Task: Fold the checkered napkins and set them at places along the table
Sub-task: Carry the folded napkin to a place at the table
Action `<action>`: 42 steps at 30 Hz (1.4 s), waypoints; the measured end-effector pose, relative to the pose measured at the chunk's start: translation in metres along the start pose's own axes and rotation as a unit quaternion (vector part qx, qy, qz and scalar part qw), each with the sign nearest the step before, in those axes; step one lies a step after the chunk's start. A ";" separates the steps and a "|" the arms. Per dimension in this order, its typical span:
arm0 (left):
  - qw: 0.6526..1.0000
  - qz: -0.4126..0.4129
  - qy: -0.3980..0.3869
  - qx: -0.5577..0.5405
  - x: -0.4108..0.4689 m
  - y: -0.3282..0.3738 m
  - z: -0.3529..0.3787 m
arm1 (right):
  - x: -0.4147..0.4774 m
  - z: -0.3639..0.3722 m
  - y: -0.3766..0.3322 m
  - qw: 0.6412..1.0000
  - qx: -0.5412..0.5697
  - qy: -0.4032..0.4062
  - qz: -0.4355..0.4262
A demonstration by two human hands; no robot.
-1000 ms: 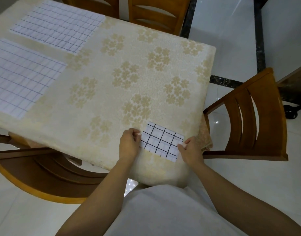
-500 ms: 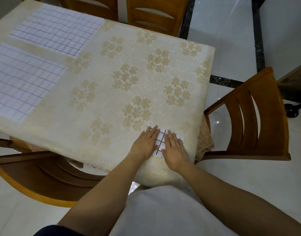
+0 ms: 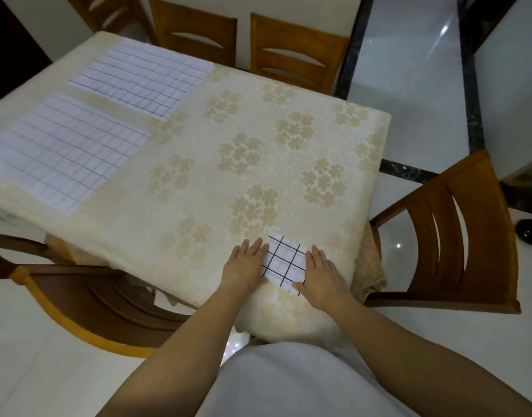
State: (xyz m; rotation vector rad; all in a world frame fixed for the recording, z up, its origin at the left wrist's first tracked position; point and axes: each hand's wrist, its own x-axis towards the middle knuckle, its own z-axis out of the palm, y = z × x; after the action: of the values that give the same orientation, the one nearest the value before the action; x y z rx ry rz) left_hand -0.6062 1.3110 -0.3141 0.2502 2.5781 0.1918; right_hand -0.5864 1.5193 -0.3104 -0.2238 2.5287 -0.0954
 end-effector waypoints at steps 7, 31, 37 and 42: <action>0.991 -0.101 0.087 0.021 -0.085 -0.001 -0.040 | -0.016 -0.037 -0.024 0.982 0.044 0.147 -0.107; 0.873 -0.350 0.306 -0.146 -0.444 -0.226 -0.021 | -0.152 -0.044 -0.396 0.888 0.074 0.190 -0.413; 0.864 -0.383 0.294 -0.142 -0.517 -0.330 -0.021 | -0.161 -0.037 -0.524 0.876 0.066 0.210 -0.429; 0.858 -0.376 0.314 -0.152 -0.527 -0.402 -0.037 | -0.146 -0.039 -0.597 0.877 0.077 0.212 -0.425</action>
State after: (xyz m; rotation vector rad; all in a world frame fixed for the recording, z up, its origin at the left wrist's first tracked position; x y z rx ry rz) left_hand -0.2402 0.8032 -0.0939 -1.0977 2.9741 0.4299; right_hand -0.4074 0.9593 -0.1269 -1.3628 2.6139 -0.7563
